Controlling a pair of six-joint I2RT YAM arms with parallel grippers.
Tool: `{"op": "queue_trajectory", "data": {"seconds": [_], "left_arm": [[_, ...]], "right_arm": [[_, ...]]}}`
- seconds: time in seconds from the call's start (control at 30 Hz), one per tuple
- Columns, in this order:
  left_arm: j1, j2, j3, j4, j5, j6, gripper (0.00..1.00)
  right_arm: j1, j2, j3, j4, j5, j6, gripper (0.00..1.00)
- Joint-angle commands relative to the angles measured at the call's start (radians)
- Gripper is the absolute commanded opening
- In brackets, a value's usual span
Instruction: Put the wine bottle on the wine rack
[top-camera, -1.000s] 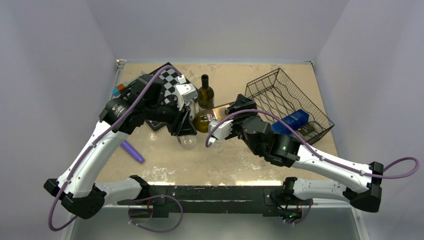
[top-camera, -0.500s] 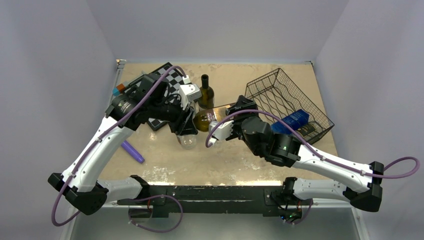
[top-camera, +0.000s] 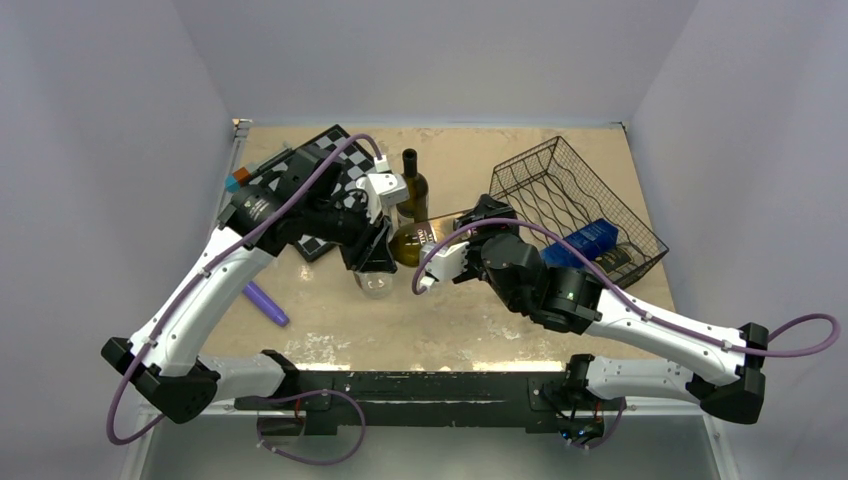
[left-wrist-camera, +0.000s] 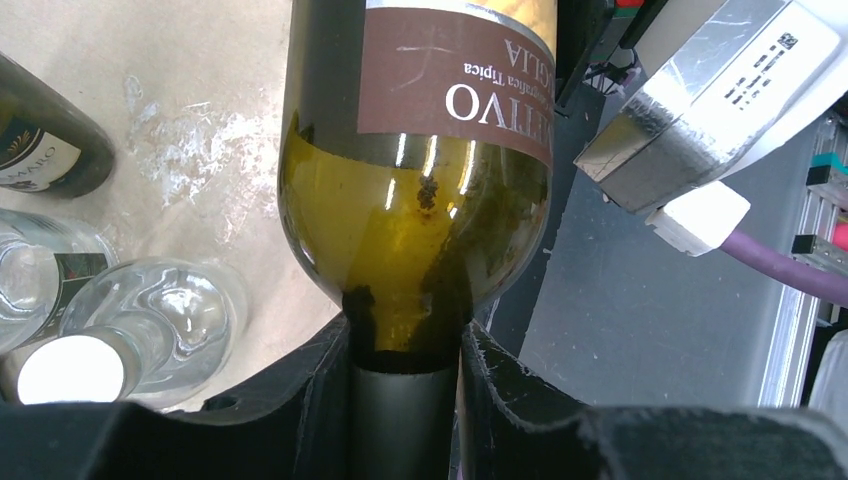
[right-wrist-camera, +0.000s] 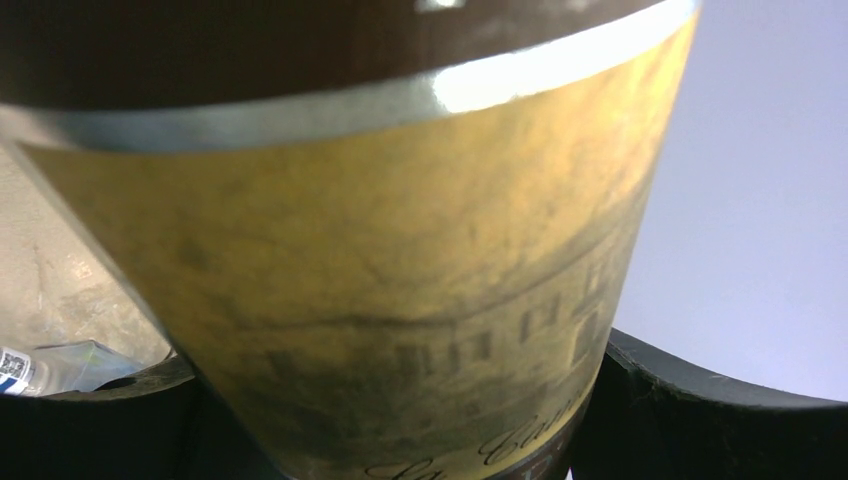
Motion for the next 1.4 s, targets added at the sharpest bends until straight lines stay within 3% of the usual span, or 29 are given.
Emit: {"op": "queue_trajectory", "data": {"seconds": [0.0,0.2,0.33,0.5,0.77,1.13,1.27,1.37], "left_arm": [[-0.007,0.048,0.02,0.035,-0.066,0.002,0.0],[-0.008,0.011,0.036,0.104,-0.144,-0.05,0.0],[-0.008,-0.036,0.029,0.169,-0.168,-0.07,0.0],[-0.009,-0.087,0.009,0.228,-0.177,-0.054,0.0],[-0.008,-0.115,0.002,0.265,-0.208,-0.029,0.0],[-0.01,-0.093,-0.002,0.298,-0.235,-0.06,0.0],[-0.009,-0.085,-0.031,0.325,-0.205,-0.083,0.0],[-0.017,-0.08,-0.085,0.366,-0.201,-0.109,0.0]], "right_arm": [[0.031,-0.055,0.139,0.357,-0.081,0.169,0.0],[0.031,-0.059,0.117,0.326,-0.106,0.173,0.01],[0.031,-0.079,0.071,0.337,-0.134,0.158,0.39],[0.031,-0.103,0.009,0.387,-0.16,0.114,0.72],[0.031,-0.112,-0.037,0.357,-0.199,0.068,0.97],[0.03,-0.215,-0.072,0.262,-0.191,0.062,0.99],[0.025,-0.243,0.051,0.155,-0.15,0.272,0.97],[-0.003,-0.214,0.186,0.006,-0.14,0.513,0.9]]}}
